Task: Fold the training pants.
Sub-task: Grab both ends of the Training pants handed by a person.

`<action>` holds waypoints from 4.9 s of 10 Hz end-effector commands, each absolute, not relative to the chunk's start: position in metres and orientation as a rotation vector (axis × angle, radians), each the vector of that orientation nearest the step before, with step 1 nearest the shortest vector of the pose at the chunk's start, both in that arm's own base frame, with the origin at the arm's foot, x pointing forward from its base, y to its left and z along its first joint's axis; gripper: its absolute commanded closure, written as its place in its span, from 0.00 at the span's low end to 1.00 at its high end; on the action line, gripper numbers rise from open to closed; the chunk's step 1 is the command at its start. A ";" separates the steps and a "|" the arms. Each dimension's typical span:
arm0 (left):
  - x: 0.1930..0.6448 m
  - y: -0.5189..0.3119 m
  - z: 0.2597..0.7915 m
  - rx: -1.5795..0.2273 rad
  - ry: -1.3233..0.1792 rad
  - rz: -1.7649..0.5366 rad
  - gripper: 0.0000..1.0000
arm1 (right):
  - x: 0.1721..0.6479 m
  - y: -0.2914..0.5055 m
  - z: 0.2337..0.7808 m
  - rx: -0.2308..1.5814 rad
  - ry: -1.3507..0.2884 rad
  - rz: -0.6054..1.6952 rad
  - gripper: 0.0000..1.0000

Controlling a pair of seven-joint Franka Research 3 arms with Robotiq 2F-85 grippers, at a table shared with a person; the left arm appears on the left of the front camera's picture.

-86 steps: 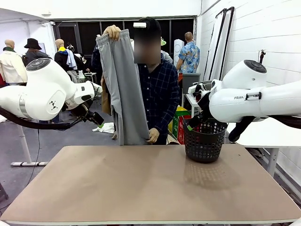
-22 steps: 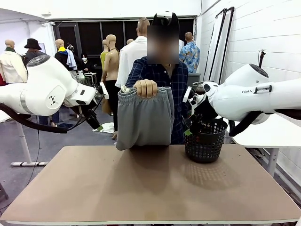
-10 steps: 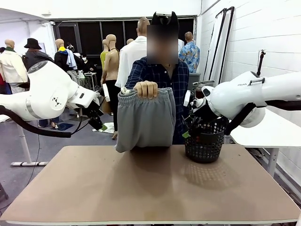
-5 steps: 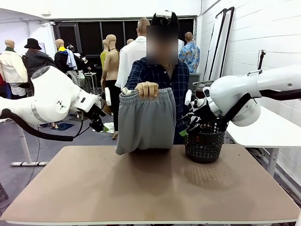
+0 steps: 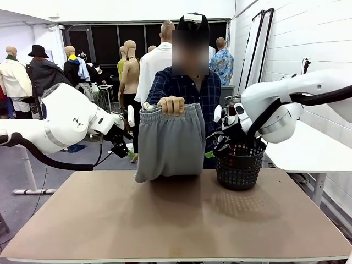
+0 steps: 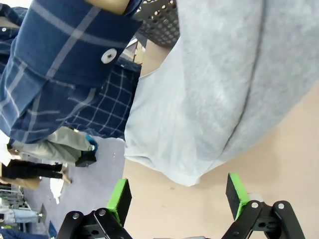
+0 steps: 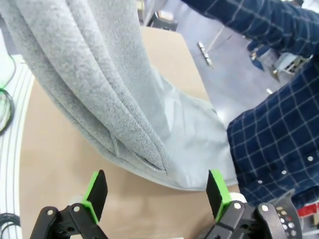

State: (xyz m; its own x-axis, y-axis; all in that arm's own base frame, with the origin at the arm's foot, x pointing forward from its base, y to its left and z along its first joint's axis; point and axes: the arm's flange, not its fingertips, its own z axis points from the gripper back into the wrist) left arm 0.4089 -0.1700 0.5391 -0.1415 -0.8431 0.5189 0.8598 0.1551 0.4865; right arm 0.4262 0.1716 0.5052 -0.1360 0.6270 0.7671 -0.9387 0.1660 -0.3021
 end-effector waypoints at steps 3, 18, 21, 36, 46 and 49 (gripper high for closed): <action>0.409 -0.170 0.539 -0.025 -0.873 -1.473 0.00 | 0.426 0.172 0.505 0.416 -0.982 1.418 0.00; 0.406 -0.183 0.492 -0.313 -1.120 -1.449 0.00 | 0.442 0.185 0.496 0.578 -1.050 1.476 0.00; 0.413 -0.187 0.492 -0.437 -1.162 -1.492 0.00 | 0.443 0.186 0.497 0.637 -1.055 1.496 0.00; 0.406 -0.201 0.528 -0.692 -1.327 -1.344 0.00 | 0.429 0.209 0.533 0.885 -1.203 1.534 0.00; 0.399 -0.207 0.547 -0.848 -1.354 -1.245 0.00 | 0.435 0.223 0.547 0.998 -1.260 1.491 0.00; 0.399 -0.209 0.547 -0.881 -1.354 -1.277 0.03 | 0.436 0.220 0.550 1.057 -1.293 1.454 0.00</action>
